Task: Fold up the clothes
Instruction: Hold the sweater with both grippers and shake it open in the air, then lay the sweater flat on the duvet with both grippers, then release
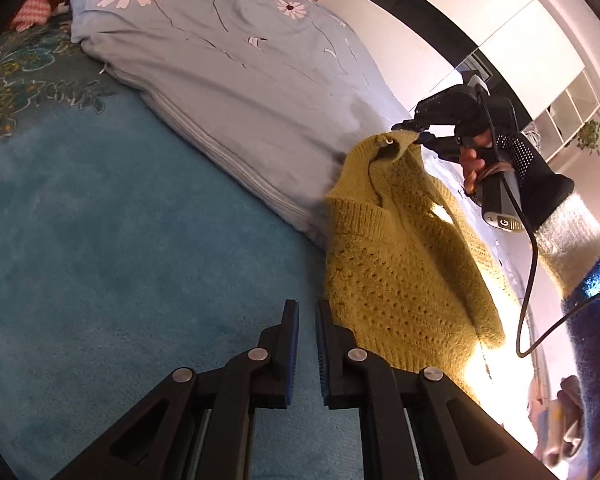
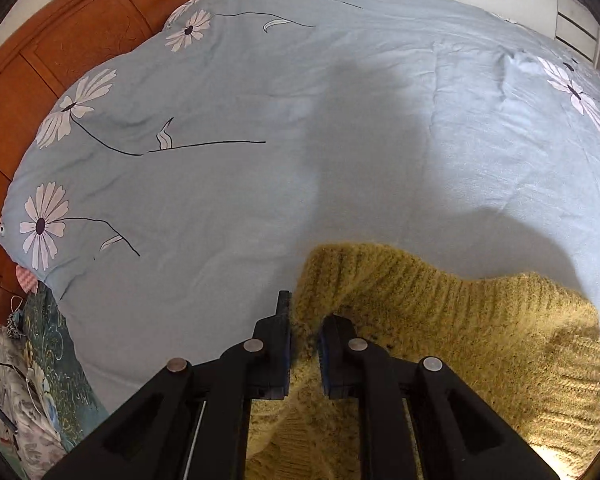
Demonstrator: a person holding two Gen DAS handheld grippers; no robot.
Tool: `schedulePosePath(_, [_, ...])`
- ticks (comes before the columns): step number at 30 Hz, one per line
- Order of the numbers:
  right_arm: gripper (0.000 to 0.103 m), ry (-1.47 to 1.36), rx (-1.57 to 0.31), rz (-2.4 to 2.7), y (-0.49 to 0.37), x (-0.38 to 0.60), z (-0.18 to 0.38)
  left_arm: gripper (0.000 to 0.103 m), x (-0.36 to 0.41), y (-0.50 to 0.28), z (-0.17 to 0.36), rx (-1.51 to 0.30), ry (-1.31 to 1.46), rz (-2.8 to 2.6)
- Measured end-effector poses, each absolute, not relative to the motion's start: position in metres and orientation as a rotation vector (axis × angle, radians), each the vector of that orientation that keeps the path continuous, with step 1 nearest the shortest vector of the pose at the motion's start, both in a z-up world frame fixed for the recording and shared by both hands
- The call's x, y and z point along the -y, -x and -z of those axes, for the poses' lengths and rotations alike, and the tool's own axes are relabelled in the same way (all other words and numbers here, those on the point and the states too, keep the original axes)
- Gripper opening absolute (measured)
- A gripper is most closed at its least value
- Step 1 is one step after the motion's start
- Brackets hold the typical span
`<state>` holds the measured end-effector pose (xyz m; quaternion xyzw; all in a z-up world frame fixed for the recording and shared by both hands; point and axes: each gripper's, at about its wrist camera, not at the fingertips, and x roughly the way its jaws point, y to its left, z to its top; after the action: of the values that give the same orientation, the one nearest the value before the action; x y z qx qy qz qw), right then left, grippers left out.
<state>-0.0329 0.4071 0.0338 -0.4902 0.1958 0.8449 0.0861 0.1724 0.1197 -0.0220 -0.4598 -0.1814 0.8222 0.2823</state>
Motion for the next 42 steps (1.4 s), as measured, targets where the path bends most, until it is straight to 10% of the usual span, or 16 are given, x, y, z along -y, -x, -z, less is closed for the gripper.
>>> schedulePosePath(3, [0.042,1.439,-0.597,-2.574,0.018,-0.410,-0.054,0.011,-0.124,-0.173,0.024,0.442,1.208,-2.187])
schedulePosePath(14, [0.058,1.274,-0.050,-2.639,-0.243,-0.428,-0.131,0.046,-0.148,-0.160,0.040,0.325,1.249,-2.161])
schedulePosePath(18, [0.058,1.220,-0.172,-2.537,-0.363,-0.452,-0.108,0.048,-0.146,-0.156,0.043,0.370,1.259,-2.129])
schedulePosePath(25, [0.058,1.048,-0.642,-2.442,-0.475,-0.468,-0.049,0.032,-0.168,-0.157,0.038,0.394,1.329,-2.110])
schedulePosePath(31, [0.058,0.949,-0.683,-2.486,-0.490,-0.462,-0.053,0.011,-0.181,-0.161,0.030,0.383,1.373,-2.232])
schedulePosePath(42, [0.058,0.913,-0.548,-2.544,-0.490,-0.473,-0.060,0.010,-0.082,-0.155,-0.050,0.400,1.187,-2.526])
